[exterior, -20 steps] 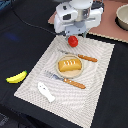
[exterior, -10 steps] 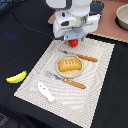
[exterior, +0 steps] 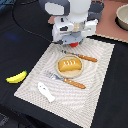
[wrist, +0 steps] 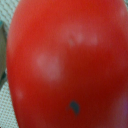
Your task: Interact with the objects in diverse but meaningful ways.
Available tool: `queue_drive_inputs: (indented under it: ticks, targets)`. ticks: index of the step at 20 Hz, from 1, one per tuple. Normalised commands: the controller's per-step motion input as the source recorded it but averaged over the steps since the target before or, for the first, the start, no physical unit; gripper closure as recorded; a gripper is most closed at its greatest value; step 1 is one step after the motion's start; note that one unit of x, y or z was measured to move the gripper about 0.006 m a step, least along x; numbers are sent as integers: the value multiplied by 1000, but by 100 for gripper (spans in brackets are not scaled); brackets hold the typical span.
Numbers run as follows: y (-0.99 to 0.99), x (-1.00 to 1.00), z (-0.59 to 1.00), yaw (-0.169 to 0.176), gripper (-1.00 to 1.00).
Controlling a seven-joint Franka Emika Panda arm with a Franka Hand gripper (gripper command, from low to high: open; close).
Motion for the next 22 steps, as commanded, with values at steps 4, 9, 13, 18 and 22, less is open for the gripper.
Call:
queue_drive_inputs:
  ticks: [4, 9, 13, 18, 22]
  targets:
    - [403, 20, 395, -24, 100]
    - [358, 0, 101, 0, 100]
    - [336, 2, -14, 0, 100]
    - [274, 11, -82, 0, 100]
    - [201, 65, 359, -9, 100]
